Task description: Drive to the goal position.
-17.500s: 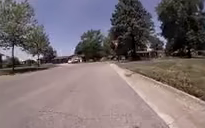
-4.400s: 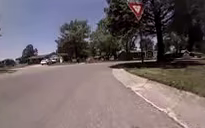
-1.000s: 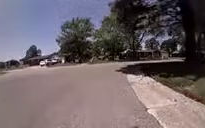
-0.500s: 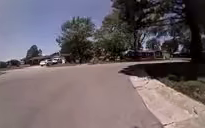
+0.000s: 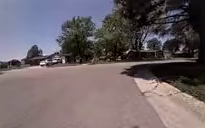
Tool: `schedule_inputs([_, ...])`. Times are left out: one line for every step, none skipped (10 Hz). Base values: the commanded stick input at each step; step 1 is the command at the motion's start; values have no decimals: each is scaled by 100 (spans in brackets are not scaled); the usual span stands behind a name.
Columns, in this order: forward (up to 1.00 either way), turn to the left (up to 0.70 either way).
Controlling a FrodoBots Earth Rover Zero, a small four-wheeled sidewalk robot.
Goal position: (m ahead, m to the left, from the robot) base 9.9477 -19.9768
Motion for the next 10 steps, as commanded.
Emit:
schedule_inputs([70, 0])
schedule_inputs([70, 0])
schedule_inputs([70, 0])
schedule_inputs([70, 0])
schedule_inputs([70, 0])
schedule_inputs([70, 0])
schedule_inputs([70, 0])
schedule_inputs([70, 0])
schedule_inputs([70, 0])
schedule_inputs([70, 0])
